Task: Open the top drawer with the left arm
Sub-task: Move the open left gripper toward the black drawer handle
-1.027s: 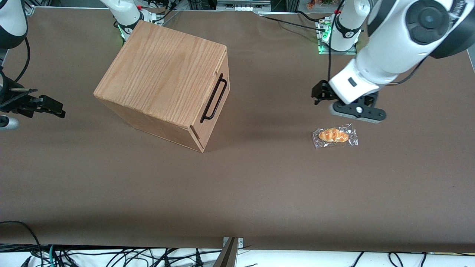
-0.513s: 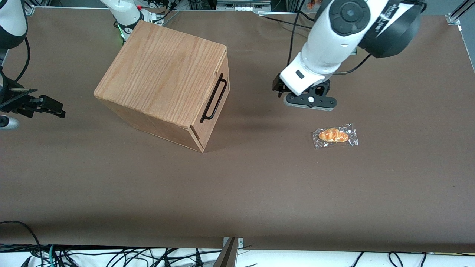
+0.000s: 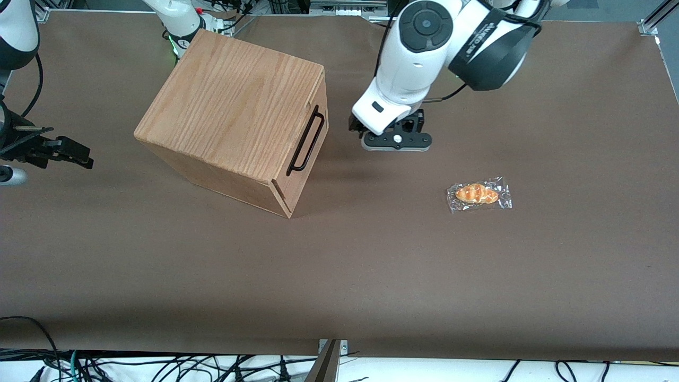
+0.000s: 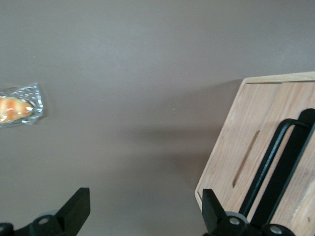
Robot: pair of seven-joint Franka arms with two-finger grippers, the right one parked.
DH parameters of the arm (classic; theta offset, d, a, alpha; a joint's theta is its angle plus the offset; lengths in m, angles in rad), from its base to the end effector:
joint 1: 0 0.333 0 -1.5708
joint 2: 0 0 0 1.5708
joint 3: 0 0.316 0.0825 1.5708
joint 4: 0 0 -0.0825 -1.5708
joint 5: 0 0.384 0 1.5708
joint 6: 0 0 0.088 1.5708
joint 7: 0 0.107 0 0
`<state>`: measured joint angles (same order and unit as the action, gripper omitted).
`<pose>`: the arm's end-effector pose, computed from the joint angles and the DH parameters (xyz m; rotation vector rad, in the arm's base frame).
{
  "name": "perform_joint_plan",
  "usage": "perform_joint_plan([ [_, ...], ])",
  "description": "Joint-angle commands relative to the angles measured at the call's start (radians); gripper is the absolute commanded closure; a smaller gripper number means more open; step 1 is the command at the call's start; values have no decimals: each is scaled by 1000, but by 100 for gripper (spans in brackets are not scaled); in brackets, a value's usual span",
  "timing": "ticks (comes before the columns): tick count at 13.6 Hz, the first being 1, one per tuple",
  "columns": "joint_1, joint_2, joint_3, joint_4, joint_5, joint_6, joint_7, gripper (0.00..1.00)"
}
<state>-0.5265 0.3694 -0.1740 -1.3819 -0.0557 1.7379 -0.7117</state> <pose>0.5203 -0.4211 0.5055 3.0544 0.0488 -0.1258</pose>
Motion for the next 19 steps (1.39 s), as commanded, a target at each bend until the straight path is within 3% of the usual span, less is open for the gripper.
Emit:
perform_joint_plan([
  [1,-41,39,11,40,-26,15,-50,0],
  [12,-138,149,10,90,-29,129,-169,0],
  [19,-139,187,11,87,-92,175,-158,0],
])
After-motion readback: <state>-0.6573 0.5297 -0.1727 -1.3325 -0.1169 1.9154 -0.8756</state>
